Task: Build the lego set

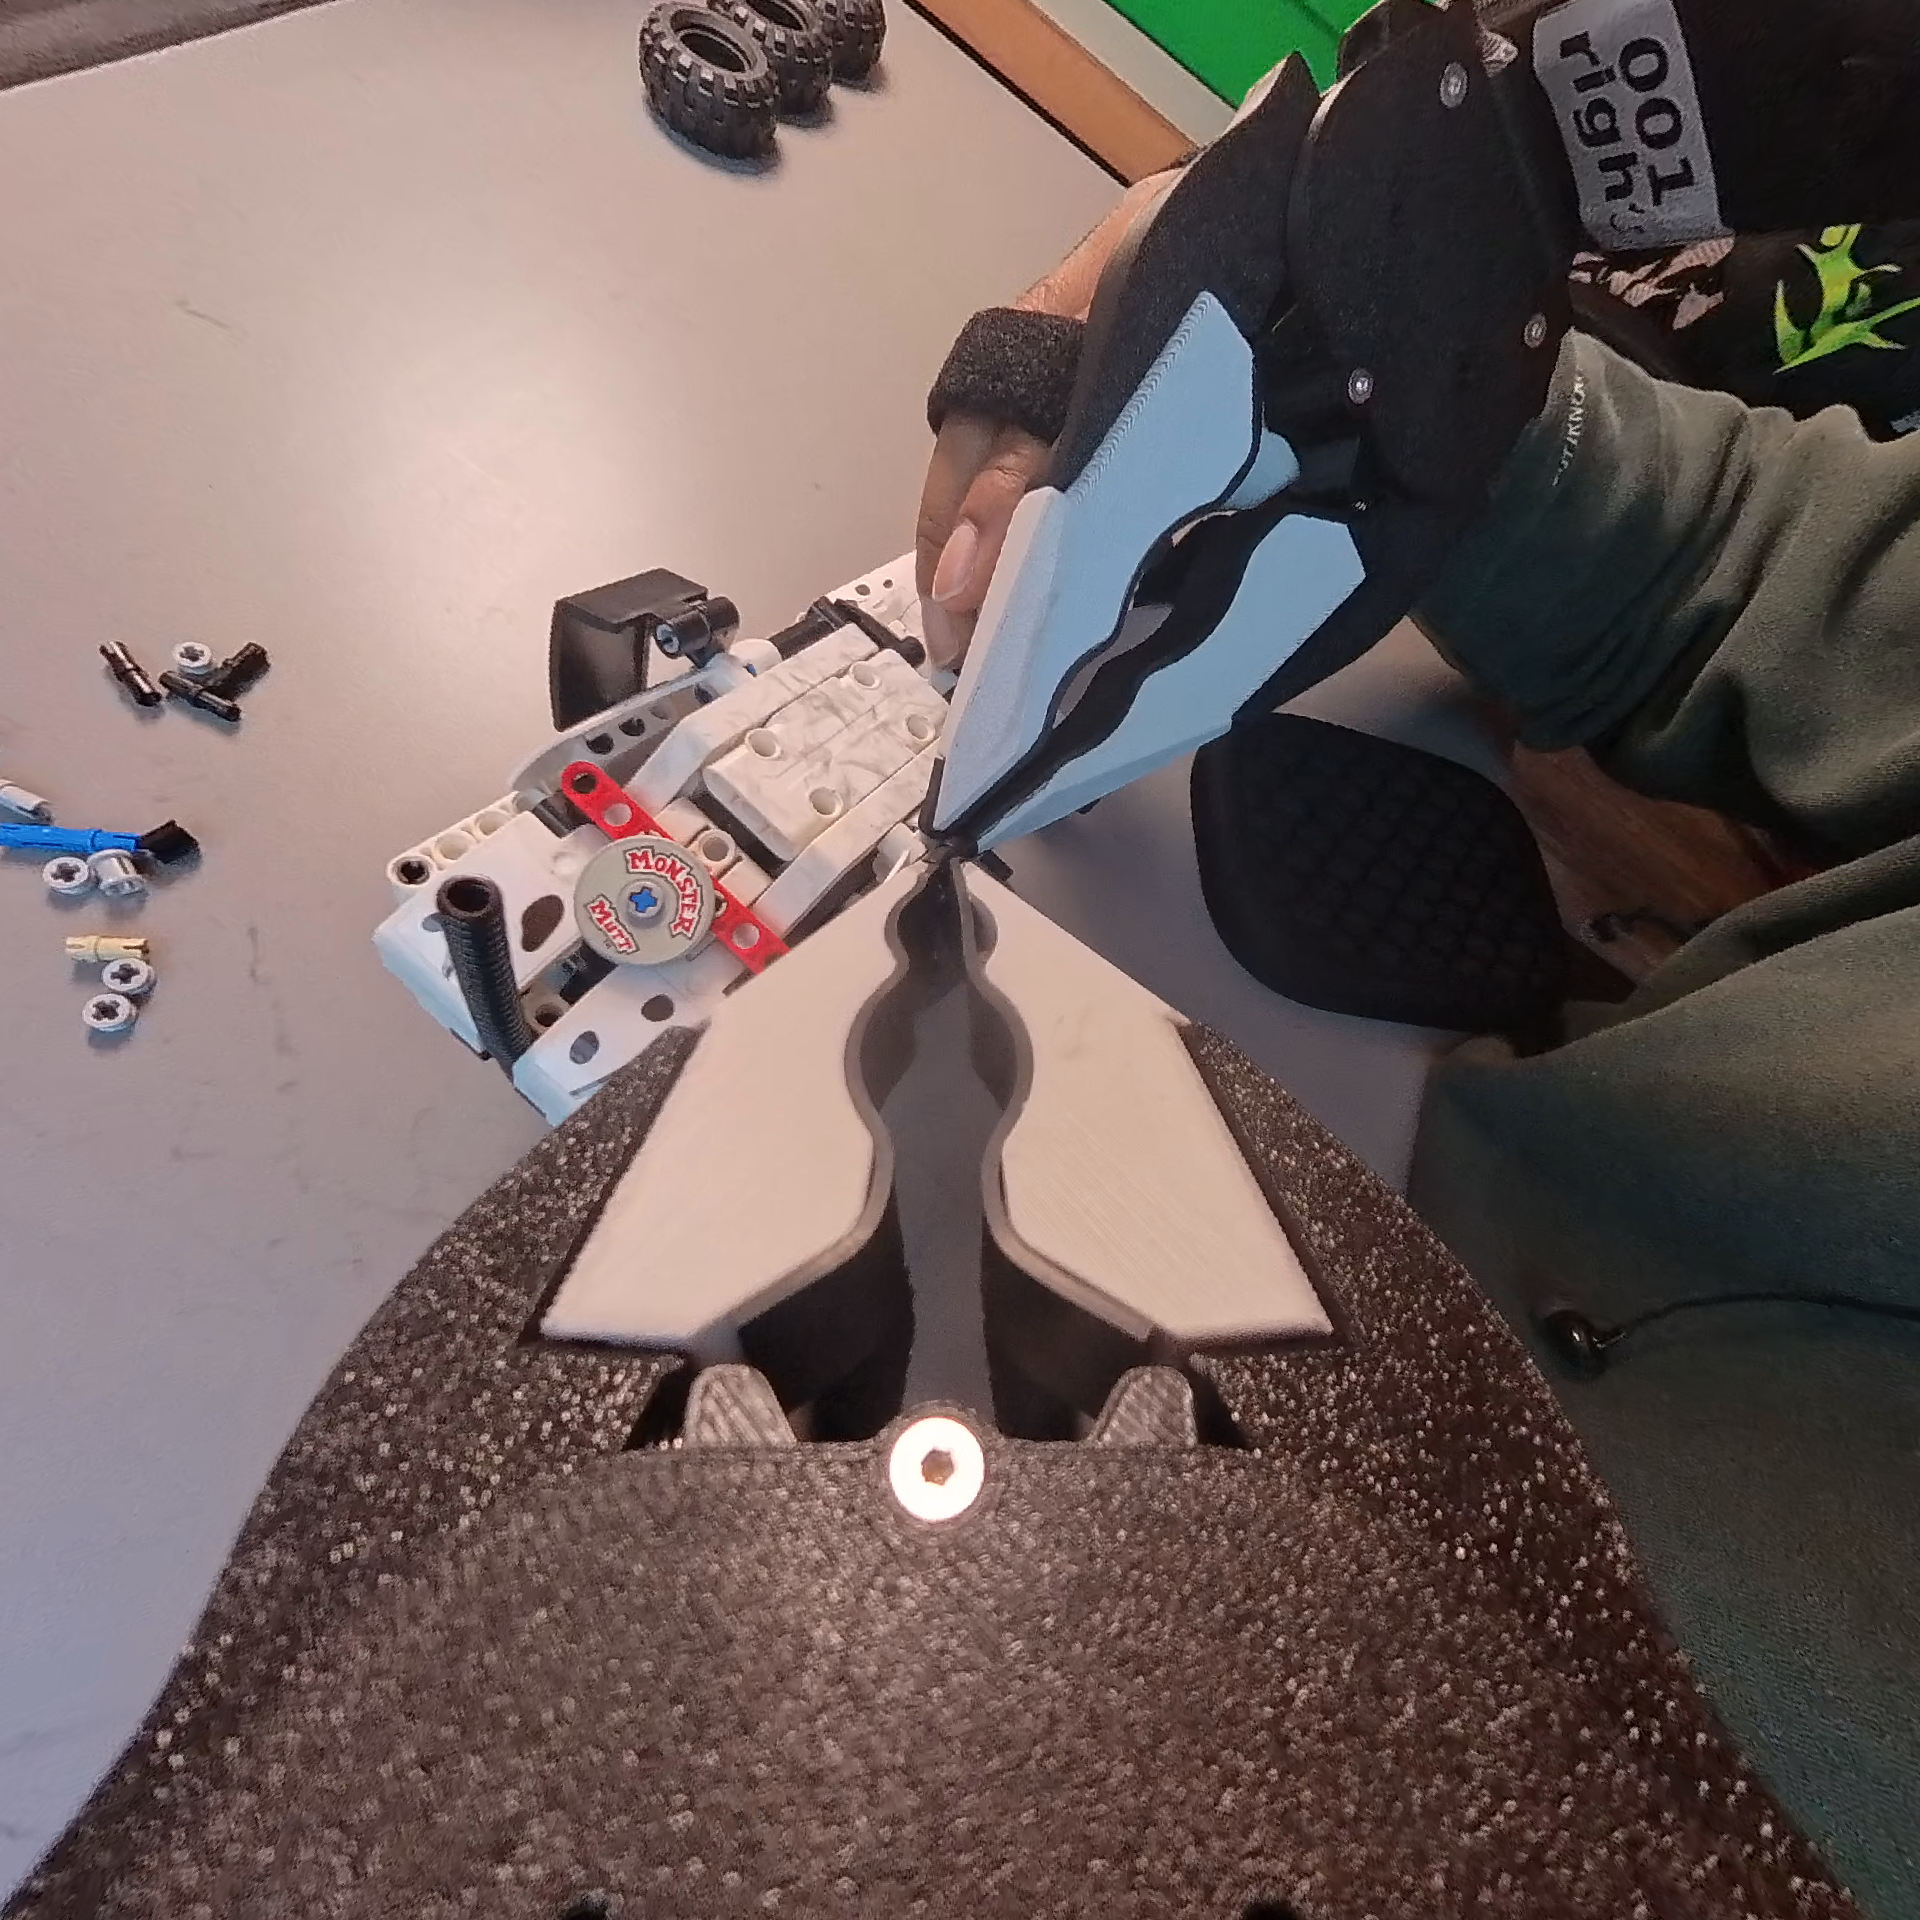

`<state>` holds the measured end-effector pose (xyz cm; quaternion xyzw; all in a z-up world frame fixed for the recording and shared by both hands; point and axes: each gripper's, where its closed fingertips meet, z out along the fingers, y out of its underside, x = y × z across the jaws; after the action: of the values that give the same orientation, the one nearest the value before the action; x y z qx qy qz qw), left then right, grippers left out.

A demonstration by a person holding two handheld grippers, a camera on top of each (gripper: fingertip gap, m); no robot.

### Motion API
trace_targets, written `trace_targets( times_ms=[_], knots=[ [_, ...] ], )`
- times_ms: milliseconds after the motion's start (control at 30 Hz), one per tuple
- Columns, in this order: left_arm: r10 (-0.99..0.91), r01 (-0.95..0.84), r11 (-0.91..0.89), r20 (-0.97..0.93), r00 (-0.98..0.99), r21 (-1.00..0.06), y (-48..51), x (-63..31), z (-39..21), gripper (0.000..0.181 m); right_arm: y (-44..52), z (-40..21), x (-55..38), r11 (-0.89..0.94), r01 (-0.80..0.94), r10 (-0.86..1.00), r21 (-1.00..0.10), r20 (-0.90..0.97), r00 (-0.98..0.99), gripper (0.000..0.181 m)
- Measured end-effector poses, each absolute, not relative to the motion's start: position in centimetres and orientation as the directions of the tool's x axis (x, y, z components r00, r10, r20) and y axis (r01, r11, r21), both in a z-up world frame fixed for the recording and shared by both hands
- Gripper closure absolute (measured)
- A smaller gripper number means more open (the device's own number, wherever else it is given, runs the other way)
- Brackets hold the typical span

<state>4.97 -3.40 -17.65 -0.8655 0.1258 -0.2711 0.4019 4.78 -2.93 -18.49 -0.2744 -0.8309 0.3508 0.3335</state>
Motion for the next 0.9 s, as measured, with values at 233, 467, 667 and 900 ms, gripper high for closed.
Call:
trace_targets(
  times_ms=[233,467,667,900],
  knots=[
    [-0.412,-0.026,-0.587,0.271,0.87,-0.809,-3.3,5.0,-17.7,0.181,-2.9,-18.5,4.9,0.614,0.24,0.696,-0.752,0.372,-0.614,0.181],
    [-0.477,-0.061,-0.478,0.201,0.855,-0.876,-3.0,4.9,-15.7,0.166,-2.3,-17.8,4.8,0.602,0.259,0.735,-0.756,0.397,-0.55,0.178],
    [-0.493,0.003,-0.417,0.229,0.839,-0.909,-5.2,1.8,-15.1,0.143,-0.5,-15.1,7.1,0.46,0.243,0.854,-0.854,0.35,-0.385,0.165],
    [-0.384,-0.024,-0.385,0.137,0.913,-0.922,-5.5,-3.1,-18.9,0.133,1.1,-19.3,9.3,0.338,0.417,0.937,-0.844,0.26,-0.234,0.106]
  ],
)
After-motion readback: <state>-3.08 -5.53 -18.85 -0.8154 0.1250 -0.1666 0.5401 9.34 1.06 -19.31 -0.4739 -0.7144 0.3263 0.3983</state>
